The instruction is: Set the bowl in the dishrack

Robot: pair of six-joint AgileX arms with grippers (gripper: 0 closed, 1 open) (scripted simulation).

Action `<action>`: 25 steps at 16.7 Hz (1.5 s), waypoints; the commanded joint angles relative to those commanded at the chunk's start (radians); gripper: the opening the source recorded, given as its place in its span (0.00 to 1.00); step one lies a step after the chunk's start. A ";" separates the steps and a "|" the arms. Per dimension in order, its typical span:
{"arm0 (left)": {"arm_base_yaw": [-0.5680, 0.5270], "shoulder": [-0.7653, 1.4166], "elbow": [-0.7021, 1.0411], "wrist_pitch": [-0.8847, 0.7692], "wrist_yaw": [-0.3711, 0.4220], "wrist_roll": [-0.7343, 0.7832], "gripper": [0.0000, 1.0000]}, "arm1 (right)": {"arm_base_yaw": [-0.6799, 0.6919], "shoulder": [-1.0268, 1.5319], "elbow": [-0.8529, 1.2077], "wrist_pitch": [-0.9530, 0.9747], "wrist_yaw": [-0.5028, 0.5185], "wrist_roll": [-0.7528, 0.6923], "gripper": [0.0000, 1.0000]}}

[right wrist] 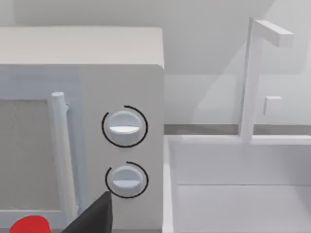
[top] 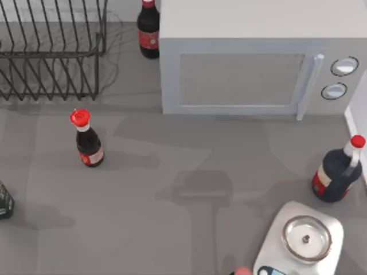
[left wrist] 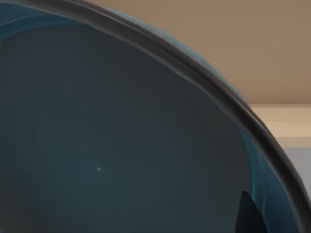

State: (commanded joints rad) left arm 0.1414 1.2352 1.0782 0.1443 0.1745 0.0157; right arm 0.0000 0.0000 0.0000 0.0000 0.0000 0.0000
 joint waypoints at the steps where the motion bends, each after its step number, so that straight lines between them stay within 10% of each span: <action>1: -0.007 0.065 -0.013 0.082 -0.007 0.001 0.00 | 0.000 0.000 0.000 0.000 0.000 0.000 1.00; 8: -0.061 0.444 -0.122 0.594 -0.056 0.003 0.00 | 0.000 0.000 0.000 0.000 0.000 0.000 1.00; 16: -0.075 0.520 -0.154 0.686 -0.069 0.000 0.00 | 0.000 0.000 0.000 0.000 0.000 0.000 1.00; 25: -0.075 0.520 -0.154 0.686 -0.069 0.000 0.68 | 0.000 0.000 0.000 0.000 0.000 0.000 1.00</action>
State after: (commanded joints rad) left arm 0.0667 1.7555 0.9237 0.8304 0.1056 0.0157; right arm 0.0000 0.0000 0.0000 0.0000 0.0000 0.0000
